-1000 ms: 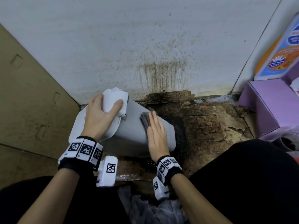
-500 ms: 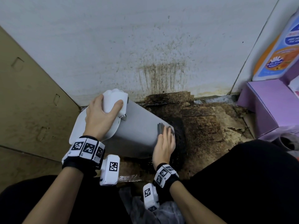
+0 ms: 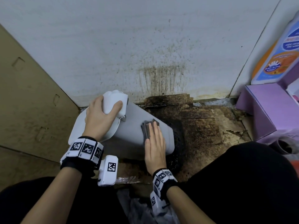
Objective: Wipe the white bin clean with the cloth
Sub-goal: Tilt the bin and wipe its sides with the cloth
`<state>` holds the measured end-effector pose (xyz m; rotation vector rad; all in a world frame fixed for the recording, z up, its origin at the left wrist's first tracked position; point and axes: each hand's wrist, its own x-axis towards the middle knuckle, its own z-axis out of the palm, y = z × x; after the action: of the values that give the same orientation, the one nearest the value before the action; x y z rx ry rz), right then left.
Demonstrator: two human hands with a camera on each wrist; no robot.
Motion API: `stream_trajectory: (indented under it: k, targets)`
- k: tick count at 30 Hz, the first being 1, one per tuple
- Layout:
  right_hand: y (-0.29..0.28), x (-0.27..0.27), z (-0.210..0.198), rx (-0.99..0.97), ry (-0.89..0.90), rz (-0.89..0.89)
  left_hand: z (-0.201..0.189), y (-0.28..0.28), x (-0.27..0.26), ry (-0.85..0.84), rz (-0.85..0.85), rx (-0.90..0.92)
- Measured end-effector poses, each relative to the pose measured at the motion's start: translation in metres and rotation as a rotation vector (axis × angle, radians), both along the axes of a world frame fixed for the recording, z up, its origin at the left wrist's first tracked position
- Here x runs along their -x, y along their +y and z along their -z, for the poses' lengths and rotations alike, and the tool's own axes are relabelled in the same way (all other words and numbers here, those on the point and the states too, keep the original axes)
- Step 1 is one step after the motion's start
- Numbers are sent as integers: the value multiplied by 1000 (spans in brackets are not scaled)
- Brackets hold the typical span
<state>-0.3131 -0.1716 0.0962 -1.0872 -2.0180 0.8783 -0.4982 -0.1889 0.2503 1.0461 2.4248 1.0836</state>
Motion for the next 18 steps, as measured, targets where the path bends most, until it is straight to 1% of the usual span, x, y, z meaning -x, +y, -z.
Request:
stream_trajectory:
  k: [5, 8, 10, 12, 14, 16, 18]
  targets:
    - [5, -19, 42, 254, 41, 247, -1, 0, 1, -2, 6, -1]
    - [9, -21, 44, 433, 69, 315, 3, 1, 5, -4, 1, 5]
    - [12, -18, 39, 483, 73, 338, 4, 2, 6, 6, -1, 5]
    - [13, -14, 32, 508, 90, 343, 3, 2, 5, 11, -2, 10]
    - [12, -9, 22, 508, 130, 309, 0, 1, 3, 9, 0, 17]
    - [10, -1, 7, 486, 155, 249, -3, 2, 0, 15, 6, 25]
    - [9, 12, -14, 413, 152, 178, -6, 3, -4, 31, 8, 33]
